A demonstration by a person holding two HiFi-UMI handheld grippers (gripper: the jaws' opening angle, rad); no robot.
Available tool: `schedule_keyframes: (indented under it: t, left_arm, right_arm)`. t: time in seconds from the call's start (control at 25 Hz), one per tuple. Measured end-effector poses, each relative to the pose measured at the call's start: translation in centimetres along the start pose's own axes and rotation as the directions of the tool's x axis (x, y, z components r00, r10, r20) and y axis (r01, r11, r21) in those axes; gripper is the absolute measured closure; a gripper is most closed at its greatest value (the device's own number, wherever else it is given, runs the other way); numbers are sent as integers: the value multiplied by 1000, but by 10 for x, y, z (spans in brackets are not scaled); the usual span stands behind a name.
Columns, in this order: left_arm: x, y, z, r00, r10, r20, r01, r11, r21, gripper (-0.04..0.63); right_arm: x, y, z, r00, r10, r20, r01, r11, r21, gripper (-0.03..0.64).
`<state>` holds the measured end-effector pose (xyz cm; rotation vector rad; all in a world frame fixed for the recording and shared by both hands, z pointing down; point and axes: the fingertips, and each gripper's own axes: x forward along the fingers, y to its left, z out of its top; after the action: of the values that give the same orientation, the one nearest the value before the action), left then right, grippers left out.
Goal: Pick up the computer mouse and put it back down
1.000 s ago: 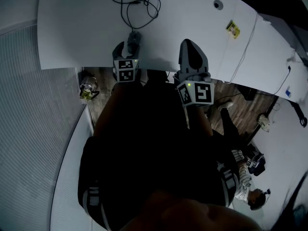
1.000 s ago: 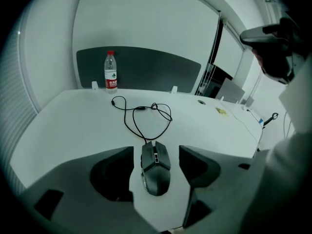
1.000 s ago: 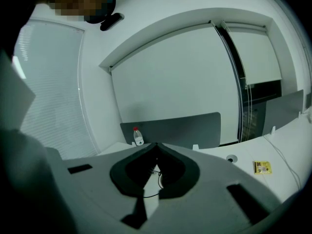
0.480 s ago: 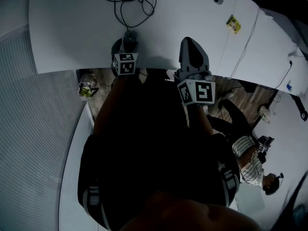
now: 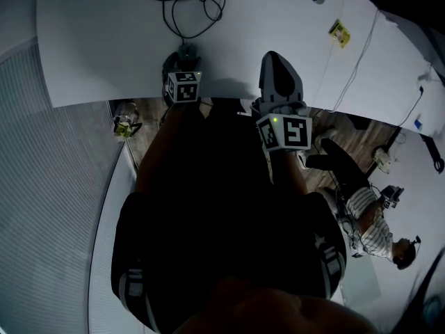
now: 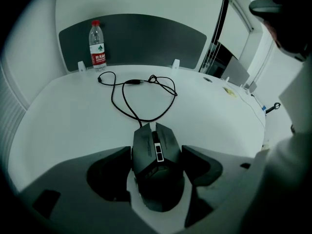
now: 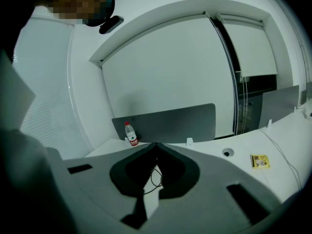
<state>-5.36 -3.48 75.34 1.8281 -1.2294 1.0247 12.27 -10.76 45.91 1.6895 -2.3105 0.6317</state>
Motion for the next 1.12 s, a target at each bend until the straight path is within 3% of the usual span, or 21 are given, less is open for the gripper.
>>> schedule_keyframes:
  t: [0.48, 1.12]
  left_arm:
    - [1, 1, 0, 1000, 29, -1, -29, 1000, 1, 296]
    - [-5, 0, 0, 1000, 11, 24, -11, 1000, -6, 299]
  right_arm:
    - [1, -6, 1, 1000, -9, 1, 9, 1000, 4, 618]
    - [-8, -9, -6, 1000, -22, -3, 22, 1000, -1, 618]
